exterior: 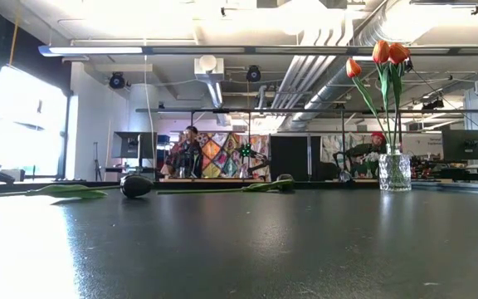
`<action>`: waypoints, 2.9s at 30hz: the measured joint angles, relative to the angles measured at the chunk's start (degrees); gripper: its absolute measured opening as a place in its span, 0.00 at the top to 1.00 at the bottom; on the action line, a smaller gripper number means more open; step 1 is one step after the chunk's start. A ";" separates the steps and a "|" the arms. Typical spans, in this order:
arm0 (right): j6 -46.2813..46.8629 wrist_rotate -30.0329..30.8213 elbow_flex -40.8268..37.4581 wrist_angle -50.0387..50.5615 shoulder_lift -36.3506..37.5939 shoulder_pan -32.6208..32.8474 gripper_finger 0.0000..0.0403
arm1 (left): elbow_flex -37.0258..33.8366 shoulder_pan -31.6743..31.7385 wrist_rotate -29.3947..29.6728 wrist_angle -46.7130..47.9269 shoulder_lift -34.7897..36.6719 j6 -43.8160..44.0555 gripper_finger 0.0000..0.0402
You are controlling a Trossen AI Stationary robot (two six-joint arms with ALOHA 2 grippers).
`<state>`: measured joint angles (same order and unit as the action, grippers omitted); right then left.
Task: Sort flowers into vase by color
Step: Put the bottom black tulip into the red flower vase
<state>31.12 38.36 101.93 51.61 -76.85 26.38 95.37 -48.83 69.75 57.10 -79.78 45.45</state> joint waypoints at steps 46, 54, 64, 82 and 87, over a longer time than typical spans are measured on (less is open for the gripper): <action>8.38 3.51 -0.11 -6.68 -5.23 -0.07 0.48 | -20.76 -37.73 13.36 33.10 7.92 48.87 1.00; 11.34 3.51 -0.11 -6.79 -5.76 -0.07 0.48 | -33.27 -41.49 19.91 26.95 11.27 57.19 1.00; 12.61 3.51 -0.11 -6.96 -5.76 -1.26 0.48 | -36.11 -44.36 20.31 25.25 13.16 64.34 1.00; 14.07 3.13 -0.11 -7.75 -5.73 -2.78 0.48 | -37.00 -44.31 20.23 11.83 18.17 45.67 1.00; 15.00 3.44 -0.10 -7.82 -5.73 -2.78 0.48 | -40.03 -44.30 20.22 8.91 16.16 47.18 1.00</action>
<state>46.12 41.80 101.83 43.79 -82.59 23.59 55.34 -93.12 89.97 66.01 -63.63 92.63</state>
